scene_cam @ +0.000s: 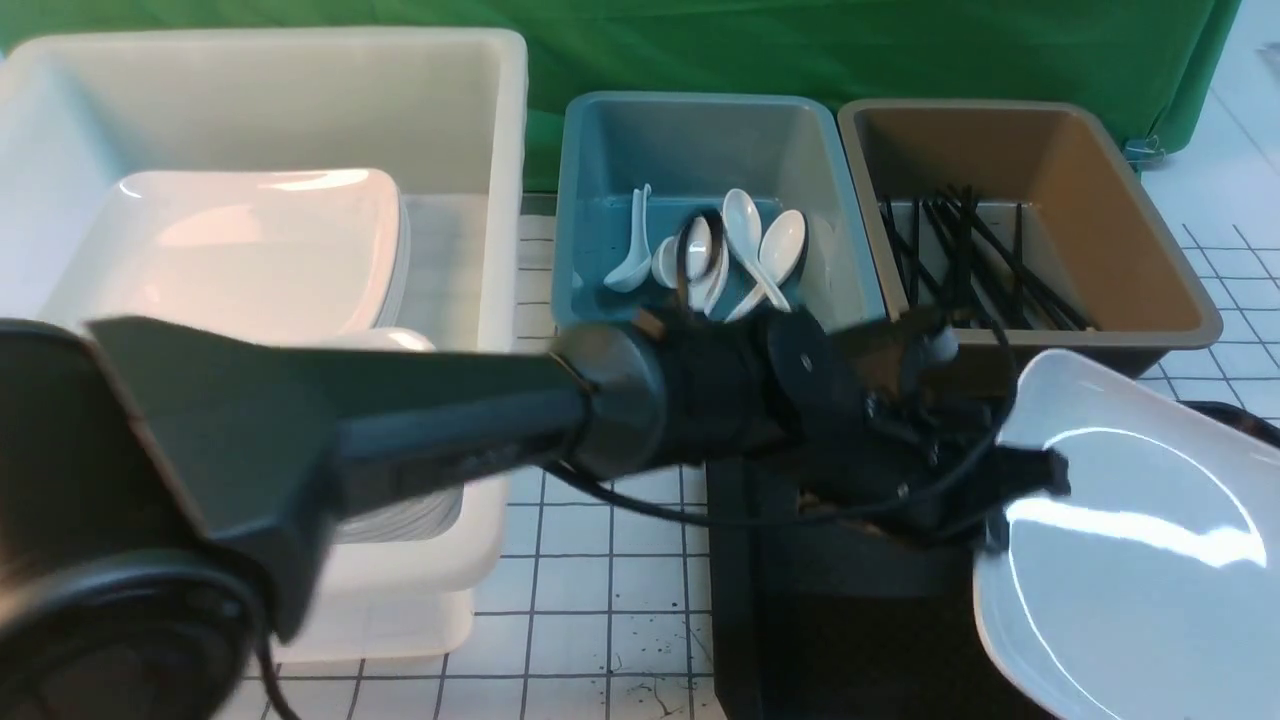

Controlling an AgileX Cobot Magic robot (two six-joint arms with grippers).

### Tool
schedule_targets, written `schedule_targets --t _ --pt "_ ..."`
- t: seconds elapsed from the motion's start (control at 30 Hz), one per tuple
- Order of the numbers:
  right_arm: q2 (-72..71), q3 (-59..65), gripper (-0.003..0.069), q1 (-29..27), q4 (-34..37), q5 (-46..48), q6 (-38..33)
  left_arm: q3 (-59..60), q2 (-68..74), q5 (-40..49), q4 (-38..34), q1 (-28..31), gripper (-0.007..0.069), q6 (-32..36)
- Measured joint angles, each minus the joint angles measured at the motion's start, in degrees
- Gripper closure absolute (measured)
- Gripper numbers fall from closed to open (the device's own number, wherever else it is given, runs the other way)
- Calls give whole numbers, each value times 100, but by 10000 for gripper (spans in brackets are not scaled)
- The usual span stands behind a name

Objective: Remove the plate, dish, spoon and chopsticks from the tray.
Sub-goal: Use the left arm to grab a plate from the dinner plate, then use the left arm to put the plate into the large storage box on the left

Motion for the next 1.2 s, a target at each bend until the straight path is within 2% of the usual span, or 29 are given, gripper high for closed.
schedule_targets --t 0.77,1.0,1.2 --pt "0 5 583 0 -30 -155 0 17 -1007 646 323 484 606 106" --pt "0 49 577 0 -36 -163 0 17 -1485 772 307 845 605 106" --pt "0 54 572 0 -36 -163 0 17 -1972 915 215 1422 605 106"
